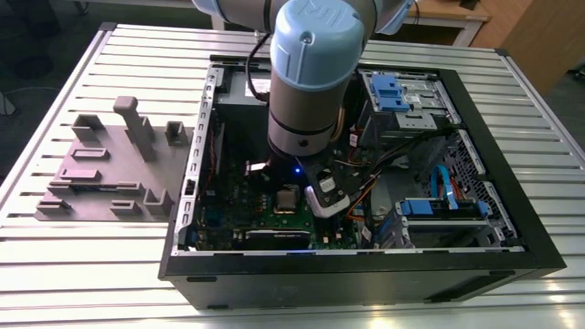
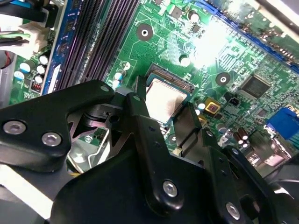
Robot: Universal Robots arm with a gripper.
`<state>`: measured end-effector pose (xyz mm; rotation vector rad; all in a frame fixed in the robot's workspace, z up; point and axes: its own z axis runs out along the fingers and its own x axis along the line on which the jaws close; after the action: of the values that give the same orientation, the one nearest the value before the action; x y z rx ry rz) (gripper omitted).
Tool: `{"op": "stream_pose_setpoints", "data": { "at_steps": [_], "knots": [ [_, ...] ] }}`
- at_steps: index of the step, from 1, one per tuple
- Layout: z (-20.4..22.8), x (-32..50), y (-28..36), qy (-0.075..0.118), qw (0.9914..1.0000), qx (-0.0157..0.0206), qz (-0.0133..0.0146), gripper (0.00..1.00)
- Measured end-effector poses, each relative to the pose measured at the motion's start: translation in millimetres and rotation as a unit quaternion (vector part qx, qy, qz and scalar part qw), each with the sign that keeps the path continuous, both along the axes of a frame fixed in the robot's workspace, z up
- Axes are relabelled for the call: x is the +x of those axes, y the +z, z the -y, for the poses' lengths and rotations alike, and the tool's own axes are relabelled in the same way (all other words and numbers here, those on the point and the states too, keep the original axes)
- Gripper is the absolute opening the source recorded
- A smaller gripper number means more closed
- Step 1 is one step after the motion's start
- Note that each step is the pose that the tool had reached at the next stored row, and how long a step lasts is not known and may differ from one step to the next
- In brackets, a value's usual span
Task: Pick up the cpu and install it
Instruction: 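Place the cpu into insertion slot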
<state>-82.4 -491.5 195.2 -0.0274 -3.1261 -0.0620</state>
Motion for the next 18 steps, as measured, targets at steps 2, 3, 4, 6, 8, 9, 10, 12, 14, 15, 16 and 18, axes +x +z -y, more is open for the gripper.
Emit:
{"op": "stream_pose_setpoints", "data": {
  "at_steps": [2, 3, 4, 6, 8, 9, 10, 12, 14, 15, 16, 18],
  "knots": [
    [0.3, -0.1, -1.2, 0.000, 1.00000, -0.0001, 0.0000, 0.47],
    [0.5, 0.0, -1.9, 0.000, 1.00000, 0.0000, 0.0000, 0.47],
    [0.8, 0.0, -2.6, 0.000, 1.00000, 0.0001, 0.0000, 0.47],
    [0.9, 0.0, -4.4, 0.000, 1.00000, 0.0001, 0.0000, 0.47],
    [1.0, 0.0, -5.7, 0.000, 1.00000, 0.0000, 0.0000, 0.47],
    [1.0, -0.1, -6.1, 0.000, 1.00000, 0.0000, 0.0000, 0.47],
    [1.0, -0.2, -6.3, 0.000, 1.00000, -0.0001, -0.0001, 0.47],
    [1.0, -0.8, -6.4, 0.000, 1.00000, -0.0001, 0.0000, 0.47],
    [0.9, -1.4, -6.5, 0.000, 1.00000, 0.0000, 0.0000, 0.47],
    [0.9, -1.7, -6.6, 0.000, 1.00000, 0.0000, 0.0000, 0.47],
    [1.0, -2.1, -6.7, 0.000, 1.00000, 0.0000, 0.0001, 0.47],
    [1.0, -2.9, -7.1, 0.000, 1.00000, 0.0000, 0.0000, 0.47]
  ]
}}
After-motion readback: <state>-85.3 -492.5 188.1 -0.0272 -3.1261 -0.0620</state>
